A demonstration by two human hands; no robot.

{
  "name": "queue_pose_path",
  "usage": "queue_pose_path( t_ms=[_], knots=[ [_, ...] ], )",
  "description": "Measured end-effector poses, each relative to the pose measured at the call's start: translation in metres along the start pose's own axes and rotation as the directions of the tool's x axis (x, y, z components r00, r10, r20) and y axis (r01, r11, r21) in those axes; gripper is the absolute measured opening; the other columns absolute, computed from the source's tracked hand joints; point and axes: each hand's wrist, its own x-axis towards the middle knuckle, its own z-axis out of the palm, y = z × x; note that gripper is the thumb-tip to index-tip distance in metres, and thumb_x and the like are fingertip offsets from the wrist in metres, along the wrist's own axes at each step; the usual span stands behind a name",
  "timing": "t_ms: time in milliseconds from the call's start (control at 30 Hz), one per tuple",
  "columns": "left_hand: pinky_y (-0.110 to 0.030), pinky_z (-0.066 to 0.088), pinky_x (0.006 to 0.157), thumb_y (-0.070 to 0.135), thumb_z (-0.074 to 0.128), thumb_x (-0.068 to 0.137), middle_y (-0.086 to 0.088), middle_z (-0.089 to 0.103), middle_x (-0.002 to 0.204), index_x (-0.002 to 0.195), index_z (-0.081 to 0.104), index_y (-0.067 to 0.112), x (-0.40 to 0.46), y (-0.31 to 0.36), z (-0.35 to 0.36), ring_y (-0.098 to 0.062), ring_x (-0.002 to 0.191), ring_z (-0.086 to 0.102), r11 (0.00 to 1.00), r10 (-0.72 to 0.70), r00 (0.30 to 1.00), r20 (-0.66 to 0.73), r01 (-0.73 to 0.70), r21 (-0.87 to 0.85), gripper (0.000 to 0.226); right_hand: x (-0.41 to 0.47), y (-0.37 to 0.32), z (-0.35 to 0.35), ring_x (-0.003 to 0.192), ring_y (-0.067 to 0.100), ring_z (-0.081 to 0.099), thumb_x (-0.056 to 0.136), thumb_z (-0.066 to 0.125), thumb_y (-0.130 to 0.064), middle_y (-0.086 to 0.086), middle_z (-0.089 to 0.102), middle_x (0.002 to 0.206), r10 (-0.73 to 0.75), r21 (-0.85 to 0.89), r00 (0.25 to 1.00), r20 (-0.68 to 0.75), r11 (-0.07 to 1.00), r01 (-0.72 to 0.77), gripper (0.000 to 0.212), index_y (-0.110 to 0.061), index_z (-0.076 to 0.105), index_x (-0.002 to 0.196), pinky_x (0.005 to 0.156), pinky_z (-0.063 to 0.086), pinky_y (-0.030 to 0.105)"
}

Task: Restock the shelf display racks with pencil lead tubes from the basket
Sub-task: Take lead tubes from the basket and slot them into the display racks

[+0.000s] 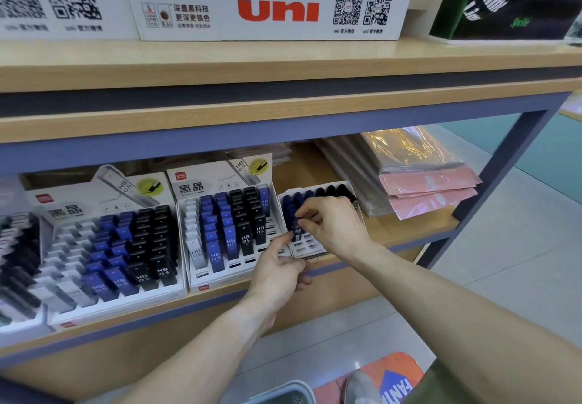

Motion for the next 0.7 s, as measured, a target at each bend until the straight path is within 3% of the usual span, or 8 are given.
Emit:
queue_pose_path(
  t_ms=[100, 167, 267, 400, 500, 600, 700],
  knots=[
    [-0.031, 0.061, 0.075, 0.002, 0.059, 0.098, -0.005, 0.078, 0.093, 0.15, 0.043, 0.03, 0.0, 0.0, -0.003, -0.019, 0.076, 0.073, 1.0, 0.014, 1.0, 0.008, -0.014, 0.01, 0.061, -0.001, -0.001, 0.0, 0.077, 0.005, 0.059, 0.088, 0.076, -0.018, -0.003, 0.073, 0.096, -0.016, -0.064, 1.0, 0.004, 0.998, 0.016, 0.023, -0.019, 0.072, 0.111, 0.075, 0.052, 0.022],
    [-0.029, 0.061, 0.074, 0.004, 0.058, 0.099, -0.006, 0.077, 0.096, 0.148, 0.045, 0.032, -0.001, 0.0, -0.007, -0.019, 0.077, 0.073, 0.999, 0.033, 0.999, 0.012, -0.033, 0.025, 0.059, -0.005, -0.003, -0.004, 0.076, 0.008, 0.061, 0.085, 0.078, -0.02, -0.004, 0.07, 0.095, -0.01, -0.096, 1.0, -0.002, 0.995, 0.01, 0.032, -0.02, 0.064, 0.114, 0.074, 0.055, 0.03],
    [-0.026, 0.06, 0.072, 0.007, 0.057, 0.1, -0.005, 0.074, 0.101, 0.139, 0.052, 0.033, -0.01, -0.002, -0.018, -0.022, 0.08, 0.074, 0.99, 0.084, 0.996, 0.026, -0.086, 0.109, 0.047, -0.018, -0.013, -0.011, 0.074, 0.011, 0.062, 0.084, 0.079, -0.024, -0.009, 0.066, 0.089, -0.002, -0.088, 1.0, -0.007, 0.996, 0.001, 0.031, -0.023, 0.059, 0.108, 0.07, 0.054, 0.034],
    [-0.043, 0.059, 0.088, 0.013, 0.061, 0.099, -0.003, 0.075, 0.091, 0.116, 0.062, 0.037, -0.029, -0.022, -0.045, -0.021, 0.077, 0.074, 0.938, 0.134, 0.989, 0.066, -0.148, 0.314, 0.029, -0.059, -0.034, -0.008, 0.073, 0.002, 0.065, 0.084, 0.079, -0.03, -0.013, 0.068, 0.081, 0.03, 0.035, 0.978, 0.205, 0.999, -0.038, 0.021, -0.027, 0.064, 0.098, 0.071, 0.056, 0.029],
    [-0.03, 0.056, 0.083, 0.022, 0.062, 0.098, 0.008, 0.074, 0.094, 0.107, 0.066, 0.036, -0.056, -0.051, -0.069, -0.011, 0.084, 0.07, 0.801, 0.163, 0.973, 0.165, -0.228, 0.554, 0.018, -0.104, -0.045, 0.013, 0.077, 0.002, 0.068, 0.084, 0.081, -0.026, -0.007, 0.073, 0.086, -0.006, 0.127, 0.876, 0.482, 0.99, -0.063, 0.023, -0.02, 0.07, 0.103, 0.077, 0.057, 0.024],
    [-0.022, 0.052, 0.084, 0.03, 0.06, 0.1, 0.016, 0.07, 0.105, 0.114, 0.067, 0.032, -0.085, -0.091, -0.09, 0.0, 0.092, 0.064, 0.599, 0.078, 0.951, 0.298, -0.284, 0.749, 0.015, -0.155, -0.051, 0.044, 0.086, 0.005, 0.068, 0.088, 0.077, -0.027, -0.008, 0.074, 0.098, 0.001, 0.064, 0.739, 0.674, 0.996, -0.06, 0.025, -0.021, 0.07, 0.11, 0.079, 0.053, 0.018],
    [-0.028, 0.053, 0.091, 0.028, 0.062, 0.1, 0.011, 0.069, 0.112, 0.118, 0.066, 0.028, -0.099, -0.149, -0.107, -0.004, 0.095, 0.063, 0.592, -0.099, 0.956, 0.276, -0.166, 0.789, 0.018, -0.195, -0.047, 0.088, 0.102, 0.016, 0.068, 0.092, 0.072, -0.024, 0.001, 0.073, 0.114, 0.107, -0.051, 0.56, 0.821, 0.992, -0.113, 0.032, -0.015, 0.066, 0.122, 0.089, 0.053, 0.027]
  ],
)
